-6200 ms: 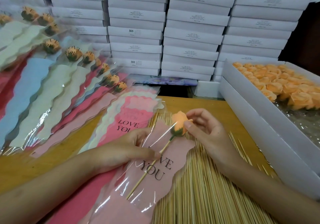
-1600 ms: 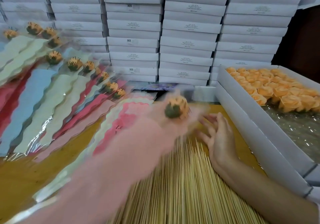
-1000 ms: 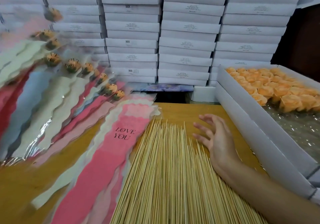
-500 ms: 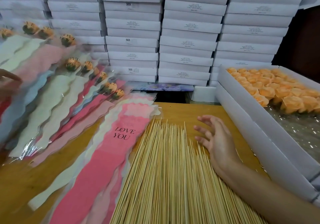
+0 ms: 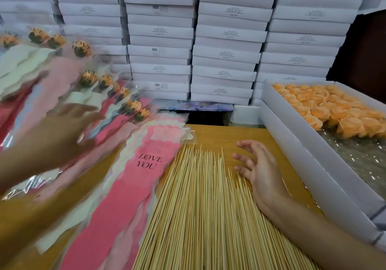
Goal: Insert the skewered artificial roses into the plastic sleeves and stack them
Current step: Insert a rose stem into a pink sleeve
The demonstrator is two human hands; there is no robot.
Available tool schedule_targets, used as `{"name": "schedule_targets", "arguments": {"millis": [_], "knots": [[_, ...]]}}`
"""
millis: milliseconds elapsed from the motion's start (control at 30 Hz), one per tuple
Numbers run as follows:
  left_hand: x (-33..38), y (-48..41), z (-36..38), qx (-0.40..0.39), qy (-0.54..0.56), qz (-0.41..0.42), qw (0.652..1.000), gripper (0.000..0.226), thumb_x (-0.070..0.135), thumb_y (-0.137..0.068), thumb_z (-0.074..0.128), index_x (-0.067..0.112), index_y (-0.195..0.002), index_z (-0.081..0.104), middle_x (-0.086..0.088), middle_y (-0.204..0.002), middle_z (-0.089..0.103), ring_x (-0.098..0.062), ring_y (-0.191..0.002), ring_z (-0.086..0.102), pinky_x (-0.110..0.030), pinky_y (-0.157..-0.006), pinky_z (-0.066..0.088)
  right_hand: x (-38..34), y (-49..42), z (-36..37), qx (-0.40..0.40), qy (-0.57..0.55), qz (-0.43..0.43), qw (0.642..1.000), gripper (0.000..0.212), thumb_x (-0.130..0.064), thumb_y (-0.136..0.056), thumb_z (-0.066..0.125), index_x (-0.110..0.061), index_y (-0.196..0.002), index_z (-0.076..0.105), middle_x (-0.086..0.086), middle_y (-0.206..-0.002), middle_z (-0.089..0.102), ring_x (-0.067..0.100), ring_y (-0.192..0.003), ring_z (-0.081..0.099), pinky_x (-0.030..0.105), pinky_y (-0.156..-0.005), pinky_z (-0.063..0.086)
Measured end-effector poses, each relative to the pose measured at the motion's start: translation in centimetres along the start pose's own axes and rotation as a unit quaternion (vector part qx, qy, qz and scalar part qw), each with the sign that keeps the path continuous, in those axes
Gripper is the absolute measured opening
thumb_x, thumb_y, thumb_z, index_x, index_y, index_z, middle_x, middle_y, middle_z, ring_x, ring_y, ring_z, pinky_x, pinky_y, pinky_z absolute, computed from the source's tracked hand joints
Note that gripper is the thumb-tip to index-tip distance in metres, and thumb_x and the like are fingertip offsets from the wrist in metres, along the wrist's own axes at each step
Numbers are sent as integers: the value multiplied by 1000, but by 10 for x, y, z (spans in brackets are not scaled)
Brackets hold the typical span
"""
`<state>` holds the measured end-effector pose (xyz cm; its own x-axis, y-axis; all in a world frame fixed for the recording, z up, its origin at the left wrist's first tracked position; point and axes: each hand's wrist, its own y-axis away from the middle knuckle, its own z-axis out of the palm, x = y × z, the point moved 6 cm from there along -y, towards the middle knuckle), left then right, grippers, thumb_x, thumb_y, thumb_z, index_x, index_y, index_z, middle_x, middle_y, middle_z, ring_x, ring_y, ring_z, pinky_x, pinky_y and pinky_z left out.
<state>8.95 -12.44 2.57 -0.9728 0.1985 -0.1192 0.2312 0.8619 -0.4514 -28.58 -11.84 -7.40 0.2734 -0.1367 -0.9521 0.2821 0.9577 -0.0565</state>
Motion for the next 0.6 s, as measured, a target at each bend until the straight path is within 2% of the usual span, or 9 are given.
{"name": "schedule_targets", "arguments": {"millis": [100, 133, 167, 233, 300, 367, 467, 600], "knots": [[81, 21, -6, -54, 101, 89, 990, 21, 35, -86, 64, 40, -106, 61, 22, -108, 59, -3, -99, 56, -33, -80, 51, 0, 0, 1, -3, 4, 0, 1000, 26, -15, -104, 37, -16, -94, 62, 0, -101, 69, 7, -69, 68, 22, -55, 52], [100, 25, 1, -83, 129, 99, 983, 8, 42, -88, 56, 44, -95, 58, 29, -96, 58, 7, -89, 55, -25, -74, 49, 0, 1, 1, -4, 7, 0, 1000, 26, -15, -104, 37, -16, -94, 62, -1, -100, 69, 7, -69, 68, 23, -56, 52], [116, 28, 6, -111, 150, 100, 977, 10, 48, -88, 49, 42, -86, 57, 28, -86, 57, 9, -80, 55, -20, -67, 47, -1, 1, 1, -4, 9, -1, 1000, 26, -15, -104, 38, -16, -94, 62, -1, -99, 69, 7, -69, 68, 23, -56, 52], [148, 32, 13, -118, 161, 130, 971, 29, 53, -91, 40, 31, -76, 52, 18, -71, 55, 3, -66, 52, -15, -57, 39, -1, 2, 1, -6, 11, -3, 1000, 27, -14, -104, 38, -16, -92, 62, -2, -97, 70, 7, -69, 68, 22, -56, 52], [174, 37, 26, -120, 155, 162, 967, 39, 49, -96, 39, 23, -68, 43, 8, -62, 49, -5, -58, 46, -20, -51, 31, -2, 3, 1, -7, 14, -2, 1000, 28, -13, -104, 38, -16, -91, 62, -1, -96, 70, 8, -69, 67, 22, -56, 52], [184, 41, 37, -118, 159, 170, 965, 42, 47, -99, 37, 20, -68, 43, 5, -63, 49, -9, -60, 46, -26, -54, 32, -2, 3, 1, -7, 17, -1, 1000, 28, -12, -104, 38, -16, -91, 62, -1, -95, 70, 7, -68, 67, 22, -55, 52], [185, 43, 48, -109, 179, 166, 964, 42, 47, -100, 34, 19, -72, 45, 5, -68, 52, -12, -67, 50, -29, -60, 39, -2, 3, 2, -7, 18, 0, 1000, 28, -11, -103, 38, -15, -91, 63, -2, -93, 70, 6, -66, 67, 21, -53, 52], [181, 44, 54, -97, 184, 175, 963, 39, 44, -100, 37, 20, -69, 40, 8, -65, 46, -12, -63, 46, -22, -54, 30, -2, 3, 3, -10, 17, -1, 1000, 28, -10, -103, 38, -15, -90, 63, -3, -88, 71, 6, -65, 66, 20, -53, 52]]}}
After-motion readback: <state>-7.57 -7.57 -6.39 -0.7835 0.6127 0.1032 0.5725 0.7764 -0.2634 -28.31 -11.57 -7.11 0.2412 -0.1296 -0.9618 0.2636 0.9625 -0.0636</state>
